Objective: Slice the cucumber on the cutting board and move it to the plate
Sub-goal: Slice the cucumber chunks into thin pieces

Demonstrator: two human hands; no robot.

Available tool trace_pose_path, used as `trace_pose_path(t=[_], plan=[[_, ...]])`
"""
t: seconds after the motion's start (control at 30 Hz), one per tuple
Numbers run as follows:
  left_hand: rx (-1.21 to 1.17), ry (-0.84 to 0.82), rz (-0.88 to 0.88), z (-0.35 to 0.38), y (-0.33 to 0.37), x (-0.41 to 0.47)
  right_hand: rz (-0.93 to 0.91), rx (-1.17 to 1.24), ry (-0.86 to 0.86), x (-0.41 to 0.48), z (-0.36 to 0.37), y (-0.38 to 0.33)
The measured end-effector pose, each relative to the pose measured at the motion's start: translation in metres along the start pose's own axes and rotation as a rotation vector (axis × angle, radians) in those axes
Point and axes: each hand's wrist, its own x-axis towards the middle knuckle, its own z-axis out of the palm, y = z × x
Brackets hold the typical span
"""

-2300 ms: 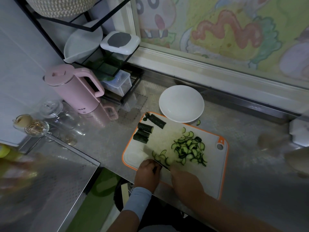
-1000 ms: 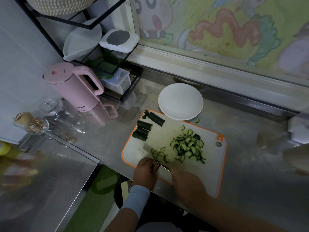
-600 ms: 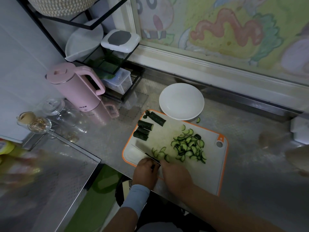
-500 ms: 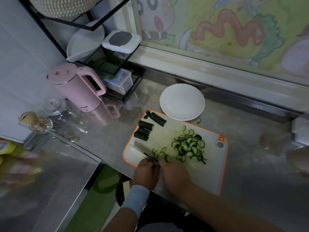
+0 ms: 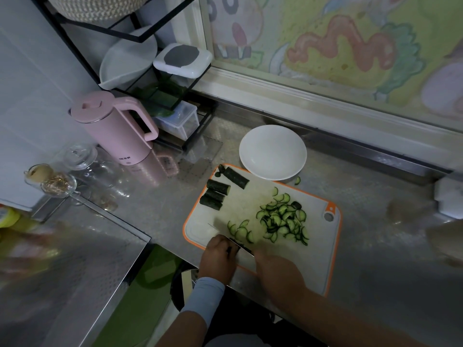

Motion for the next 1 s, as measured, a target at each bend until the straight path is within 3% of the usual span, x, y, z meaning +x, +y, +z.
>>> trace_pose_path(t=[0.23,0.77,1.0], plan=[[-0.051,0.02,-0.028,-0.003,0.004,-0.003,0.013,0.122,-0.086,0.031,-0.004,-0.025],[-0.03,0.022,-0.023,-0.005,0.003,-0.004,-0.025,0.023,0.06,0.003,-0.005,-0.005],[-0.047,0.036,-0.005,-0.002,0.0,-0.007,-0.004,0.136,-0.12,0.032,-0.011,-0.026]])
